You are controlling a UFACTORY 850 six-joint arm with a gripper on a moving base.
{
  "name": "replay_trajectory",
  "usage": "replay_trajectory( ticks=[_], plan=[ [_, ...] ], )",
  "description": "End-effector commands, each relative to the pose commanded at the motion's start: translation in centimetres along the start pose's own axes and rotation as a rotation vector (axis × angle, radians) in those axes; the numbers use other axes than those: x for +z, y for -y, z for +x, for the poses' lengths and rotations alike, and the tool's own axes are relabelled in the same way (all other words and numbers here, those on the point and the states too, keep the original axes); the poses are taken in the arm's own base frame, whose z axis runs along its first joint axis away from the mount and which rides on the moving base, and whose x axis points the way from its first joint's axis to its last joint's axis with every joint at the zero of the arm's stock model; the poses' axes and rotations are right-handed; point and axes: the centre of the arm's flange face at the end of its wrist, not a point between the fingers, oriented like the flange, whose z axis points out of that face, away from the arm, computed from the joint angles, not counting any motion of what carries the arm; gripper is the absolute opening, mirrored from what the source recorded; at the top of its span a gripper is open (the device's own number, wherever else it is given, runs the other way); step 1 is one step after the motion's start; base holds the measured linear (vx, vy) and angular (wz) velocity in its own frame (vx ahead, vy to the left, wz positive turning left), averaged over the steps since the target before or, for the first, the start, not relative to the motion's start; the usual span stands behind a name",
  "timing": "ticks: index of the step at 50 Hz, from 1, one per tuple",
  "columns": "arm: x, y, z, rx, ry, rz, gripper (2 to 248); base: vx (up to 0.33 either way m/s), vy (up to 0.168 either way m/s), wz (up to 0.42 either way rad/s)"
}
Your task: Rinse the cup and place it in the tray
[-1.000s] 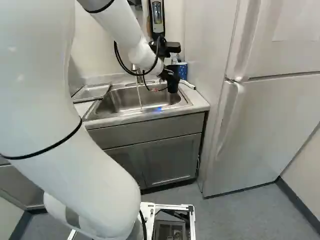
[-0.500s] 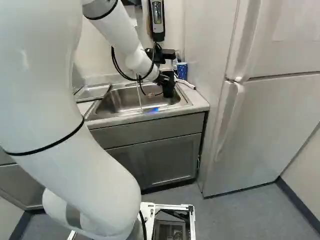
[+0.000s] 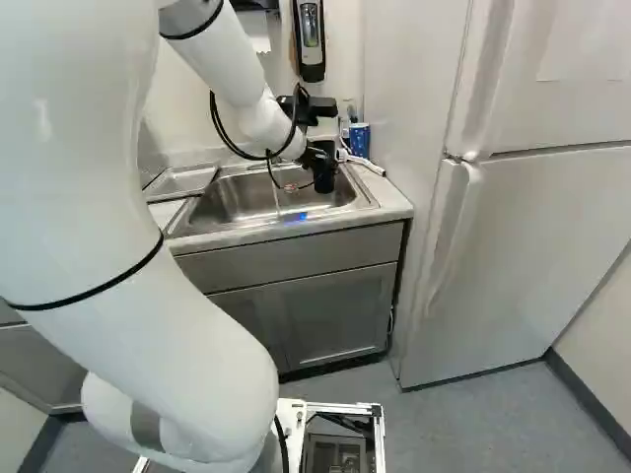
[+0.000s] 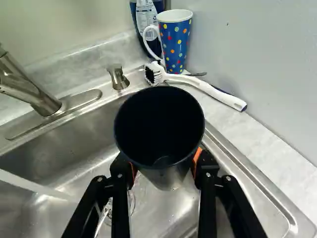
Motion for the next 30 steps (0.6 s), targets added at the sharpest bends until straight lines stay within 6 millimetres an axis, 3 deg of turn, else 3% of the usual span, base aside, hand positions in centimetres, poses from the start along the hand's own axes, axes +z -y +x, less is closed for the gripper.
replay_trajectory(
  ticks=[30],
  plan=[
    [-0.02, 0.32, -0.14, -0.064, 0.013, 0.033, 123, 0.0, 0.0, 0.0]
  ],
)
